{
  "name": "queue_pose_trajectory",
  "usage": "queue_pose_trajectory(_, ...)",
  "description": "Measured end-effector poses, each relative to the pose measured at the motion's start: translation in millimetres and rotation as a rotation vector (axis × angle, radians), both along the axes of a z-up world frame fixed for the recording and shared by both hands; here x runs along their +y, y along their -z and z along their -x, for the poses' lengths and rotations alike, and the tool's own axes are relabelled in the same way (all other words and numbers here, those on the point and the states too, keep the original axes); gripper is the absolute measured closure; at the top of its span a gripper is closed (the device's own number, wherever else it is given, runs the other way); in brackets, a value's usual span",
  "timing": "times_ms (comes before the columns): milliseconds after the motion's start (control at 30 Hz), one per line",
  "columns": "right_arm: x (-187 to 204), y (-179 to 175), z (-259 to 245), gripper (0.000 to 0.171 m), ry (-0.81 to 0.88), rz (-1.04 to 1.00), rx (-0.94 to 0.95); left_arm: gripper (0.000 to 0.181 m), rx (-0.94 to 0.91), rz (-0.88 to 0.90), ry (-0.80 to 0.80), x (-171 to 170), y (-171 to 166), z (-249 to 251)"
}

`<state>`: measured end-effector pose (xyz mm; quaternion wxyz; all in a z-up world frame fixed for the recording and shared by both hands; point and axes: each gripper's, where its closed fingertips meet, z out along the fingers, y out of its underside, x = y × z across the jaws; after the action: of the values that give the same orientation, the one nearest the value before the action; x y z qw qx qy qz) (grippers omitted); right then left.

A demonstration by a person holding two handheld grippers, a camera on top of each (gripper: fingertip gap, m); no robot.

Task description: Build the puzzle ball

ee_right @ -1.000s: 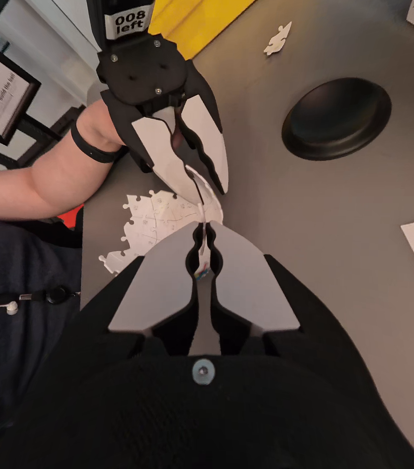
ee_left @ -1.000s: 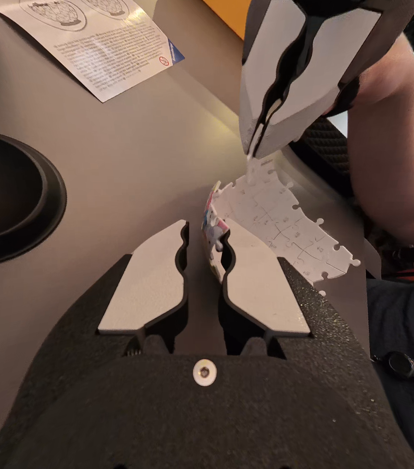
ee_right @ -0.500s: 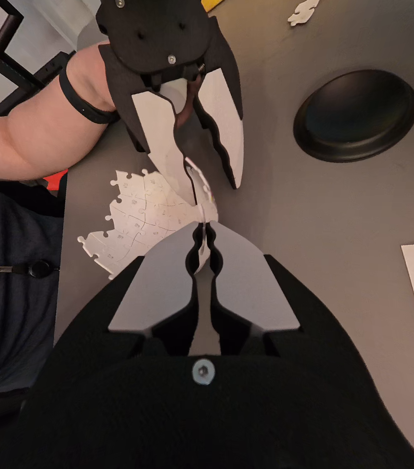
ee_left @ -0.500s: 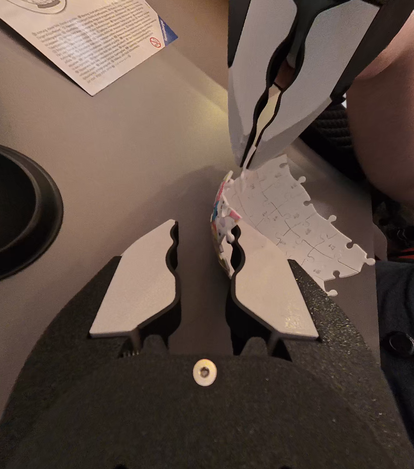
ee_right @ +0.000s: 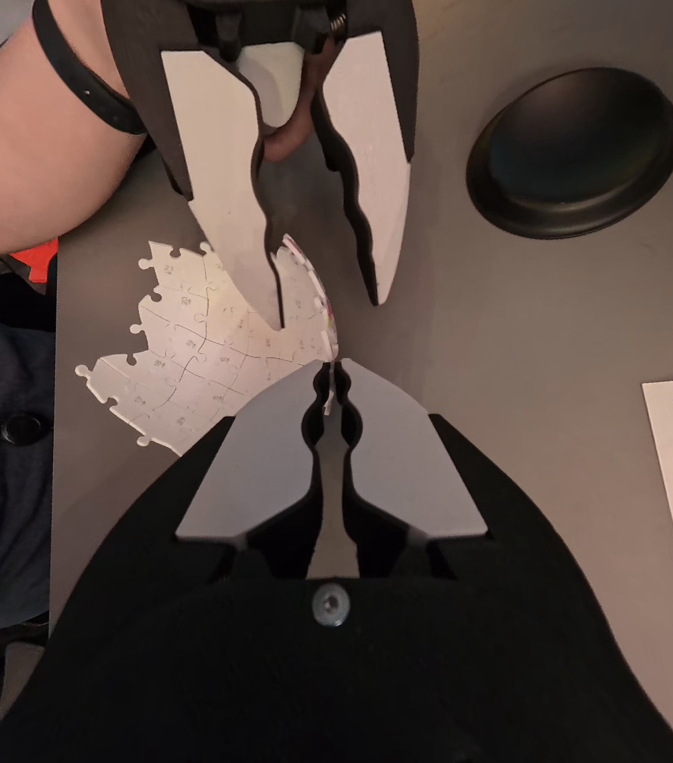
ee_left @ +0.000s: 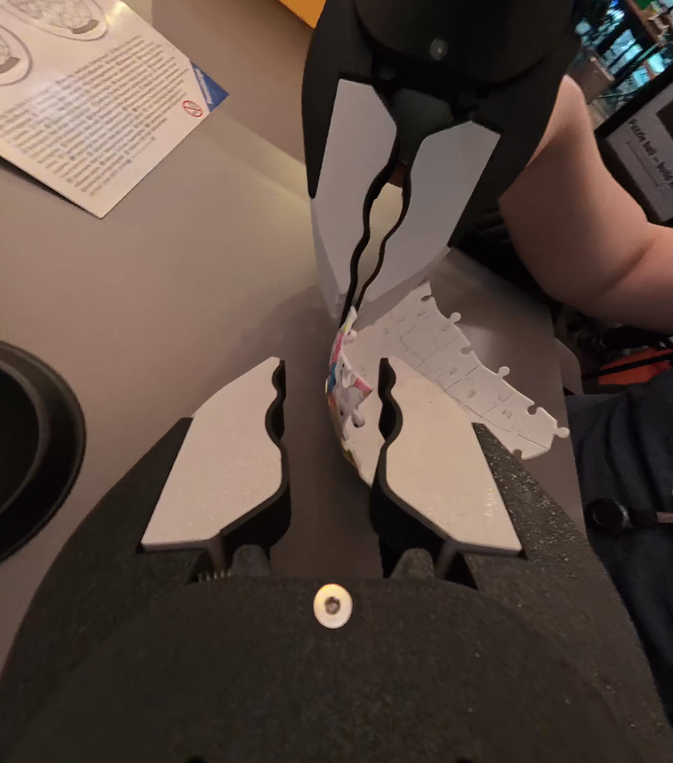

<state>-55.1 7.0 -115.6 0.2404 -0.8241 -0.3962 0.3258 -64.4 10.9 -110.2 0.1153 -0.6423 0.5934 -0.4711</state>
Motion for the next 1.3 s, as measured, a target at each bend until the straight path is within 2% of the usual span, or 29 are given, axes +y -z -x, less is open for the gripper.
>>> queue_pose_trajectory(133,1.0,-0.1,0.4,0.168,0.007,-0.002,0.012,0.139,-0.054,0.14,0.033,-4.1,-7.6,-7.6)
queue_pose_trajectory(333,2.7,3.9,-1.0,0.168,0.028,-0.001,0.028,0.145,-0.115,0.196,0.038,-3.0,-11.6,-9.0)
queue_pose_trajectory(533,4.3,4.3,-0.9,0.168,0.048,-0.01,0.056,0.153,-0.094,0.216,0.067,-6.9,-0.7,-8.0)
queue_pose_trajectory(1133,4.9,6.3,-3.4,0.168,0.083,-0.005,0.081,0.154,-0.115,0.215,0.09,-9.3,1.2,-8.3)
queue_pose_trajectory(1300,5.9,8.2,-5.4,0.168,0.099,-0.003,0.075,0.164,-0.079,0.154,0.048,-2.1,7.3,-10.3)
